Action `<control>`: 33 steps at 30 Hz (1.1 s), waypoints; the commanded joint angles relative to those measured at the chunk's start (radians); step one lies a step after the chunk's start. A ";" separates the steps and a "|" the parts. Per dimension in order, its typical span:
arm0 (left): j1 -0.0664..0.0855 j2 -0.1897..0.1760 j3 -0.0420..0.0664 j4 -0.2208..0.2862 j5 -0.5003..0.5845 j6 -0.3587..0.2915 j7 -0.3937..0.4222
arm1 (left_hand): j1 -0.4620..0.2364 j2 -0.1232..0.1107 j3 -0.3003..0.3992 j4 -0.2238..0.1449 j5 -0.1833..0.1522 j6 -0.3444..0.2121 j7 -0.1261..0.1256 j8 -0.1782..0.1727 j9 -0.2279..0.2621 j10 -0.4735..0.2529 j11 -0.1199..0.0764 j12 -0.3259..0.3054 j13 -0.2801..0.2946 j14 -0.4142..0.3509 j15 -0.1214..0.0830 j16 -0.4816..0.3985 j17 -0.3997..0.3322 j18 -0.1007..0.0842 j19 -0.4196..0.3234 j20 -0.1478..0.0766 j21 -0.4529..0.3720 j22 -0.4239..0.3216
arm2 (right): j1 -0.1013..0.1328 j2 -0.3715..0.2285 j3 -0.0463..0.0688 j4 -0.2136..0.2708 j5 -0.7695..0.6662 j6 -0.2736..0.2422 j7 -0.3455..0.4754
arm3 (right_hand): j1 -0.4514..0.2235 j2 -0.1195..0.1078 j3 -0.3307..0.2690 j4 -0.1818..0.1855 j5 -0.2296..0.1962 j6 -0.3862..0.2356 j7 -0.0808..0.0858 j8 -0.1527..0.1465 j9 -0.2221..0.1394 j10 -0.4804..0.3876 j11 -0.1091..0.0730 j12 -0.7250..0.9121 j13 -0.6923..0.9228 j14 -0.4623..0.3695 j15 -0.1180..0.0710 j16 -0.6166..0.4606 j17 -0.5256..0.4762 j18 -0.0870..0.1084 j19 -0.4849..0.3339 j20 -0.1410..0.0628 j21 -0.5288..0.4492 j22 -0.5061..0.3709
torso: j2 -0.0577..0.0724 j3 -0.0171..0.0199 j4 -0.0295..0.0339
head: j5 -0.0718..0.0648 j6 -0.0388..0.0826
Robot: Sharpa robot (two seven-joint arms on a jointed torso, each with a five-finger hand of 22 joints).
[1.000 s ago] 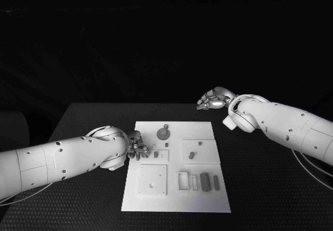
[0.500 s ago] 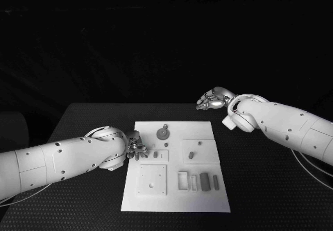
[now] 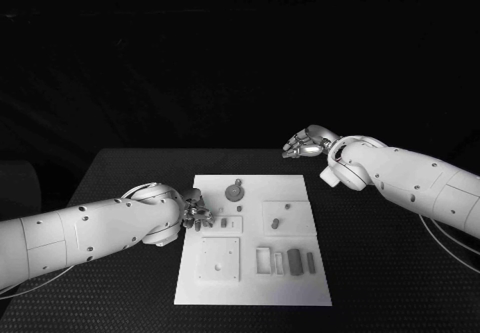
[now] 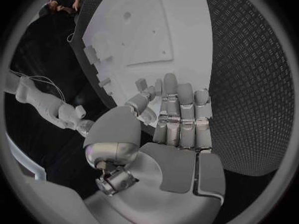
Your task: Assemble the parts on the task board
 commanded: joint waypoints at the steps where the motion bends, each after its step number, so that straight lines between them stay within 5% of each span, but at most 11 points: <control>1: -0.003 -0.001 -0.001 0.002 0.010 -0.014 0.014 | 0.009 -0.002 0.006 0.000 0.006 0.006 0.002 0.007 -0.002 0.008 -0.001 0.003 0.002 0.006 0.000 0.004 0.002 0.000 0.005 -0.067 0.004 0.001 | 0.000 -0.001 0.000 0.000 -0.005 0.011 0.008 | -0.001 0.003 -0.001 -0.003 0.006 -0.007 0.002 0.003 -0.001 -0.003 0.003 -0.007 -0.001 -0.007 0.001 0.004 -0.002 -0.009 -0.006 -0.001 -0.004 0.001 | 0.000 -0.0001 0.0003 | 0.001 0.000; 19: -0.008 -0.015 -0.001 0.018 -0.001 -0.078 0.034 | 0.012 0.000 0.009 0.000 0.007 0.007 0.001 0.008 -0.002 0.009 -0.002 0.003 0.003 0.008 -0.001 0.006 0.003 0.000 0.007 -0.068 0.005 0.003 | -0.002 -0.003 0.000 0.000 0.000 0.012 0.009 | -0.006 0.004 -0.003 0.000 0.009 -0.008 0.002 0.004 -0.001 -0.003 0.003 -0.007 -0.001 -0.008 0.001 0.004 -0.002 -0.010 -0.007 -0.001 -0.005 0.003 | 0.000 0.0006 0.0003 | 0.000 -0.003; 33: -0.025 -0.046 -0.001 0.064 -0.038 -0.224 0.049 | 0.016 -0.007 0.011 0.006 0.000 0.010 0.000 0.012 -0.005 0.015 -0.007 0.005 0.007 0.015 -0.007 0.011 0.007 0.001 0.017 -0.072 0.009 0.008 | -0.003 -0.007 0.000 0.001 0.000 0.011 0.009 | -0.007 0.004 -0.004 0.001 0.010 -0.008 0.002 0.004 -0.001 -0.003 0.003 -0.007 -0.001 -0.008 0.001 0.004 -0.002 -0.009 -0.007 -0.001 -0.006 0.004 | 0.000 0.0008 0.0014 | -0.001 -0.005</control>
